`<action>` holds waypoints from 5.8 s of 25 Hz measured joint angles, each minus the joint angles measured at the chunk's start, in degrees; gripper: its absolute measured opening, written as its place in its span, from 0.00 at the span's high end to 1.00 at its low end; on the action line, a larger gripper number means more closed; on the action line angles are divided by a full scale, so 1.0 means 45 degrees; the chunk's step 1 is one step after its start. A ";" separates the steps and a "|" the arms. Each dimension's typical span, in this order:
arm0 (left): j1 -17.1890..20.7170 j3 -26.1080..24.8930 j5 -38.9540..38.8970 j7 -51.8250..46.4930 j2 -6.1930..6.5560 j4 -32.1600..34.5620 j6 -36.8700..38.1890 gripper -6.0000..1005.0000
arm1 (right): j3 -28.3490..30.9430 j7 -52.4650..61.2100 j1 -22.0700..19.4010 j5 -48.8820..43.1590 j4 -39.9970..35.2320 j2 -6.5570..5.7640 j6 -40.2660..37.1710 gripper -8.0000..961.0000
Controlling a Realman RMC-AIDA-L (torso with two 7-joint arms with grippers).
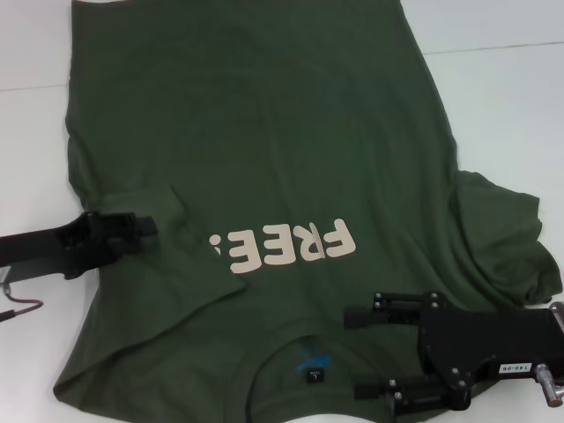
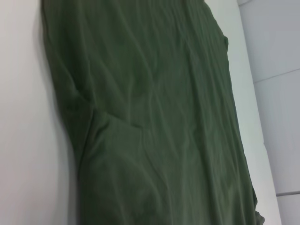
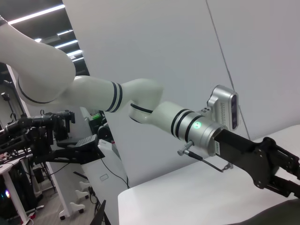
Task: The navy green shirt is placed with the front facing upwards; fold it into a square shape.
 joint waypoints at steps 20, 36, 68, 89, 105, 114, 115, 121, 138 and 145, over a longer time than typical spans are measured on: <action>0.1122 -0.1137 -0.0181 0.2080 0.0157 -0.1769 0.1872 0.34 | 0.2519 0.1468 0.0097 0.0922 -0.0027 0.0056 -0.0043 0.15; 0.4353 -0.1767 -0.4591 1.8310 -0.1064 -0.0909 0.6442 0.34 | 0.3175 0.6590 0.0409 0.1550 -0.1054 -0.0057 0.0821 0.15; 0.4574 -0.1802 -0.4988 1.7435 -0.1086 -0.1449 0.7231 0.34 | 0.4765 1.8211 0.1473 -0.8153 -0.5819 -0.3210 -0.0907 0.15; 0.4590 -0.1849 -0.5020 1.7420 -0.1094 -0.1447 0.7296 0.34 | 0.4654 1.8207 0.1409 -0.9192 -0.5063 -0.3014 0.0520 0.15; 0.4637 -0.1984 -0.5019 1.7418 -0.1094 -0.1447 0.7300 0.34 | 0.4524 1.8059 0.1656 -0.9282 -0.3439 -0.2870 0.2050 0.16; 0.4612 -0.1998 -0.5019 1.7423 -0.1094 -0.1448 0.7302 0.34 | 0.4616 1.8060 0.1572 -0.9211 -0.3397 -0.2774 0.2296 0.16; 0.4608 -0.1999 -0.5019 1.7424 -0.1094 -0.1448 0.7304 0.34 | 0.4617 1.8060 0.1598 -0.9205 -0.3385 -0.2766 0.2298 0.17; 0.4610 -0.2002 -0.5019 1.7430 -0.1094 -0.1448 0.7308 0.34 | 0.4607 1.8064 0.1794 -0.9199 -0.3257 -0.2740 0.2337 0.22; 0.4532 -0.2002 -0.5019 1.7438 -0.1075 -0.1448 0.7310 0.34 | 0.4616 1.8108 0.1906 -0.9183 -0.2693 -0.2715 0.2986 0.22; 0.4489 -0.2001 -0.5019 1.7438 -0.1089 -0.1448 0.7304 0.34 | 0.4667 1.8115 0.1981 -0.8922 -0.2793 -0.2735 0.3037 0.27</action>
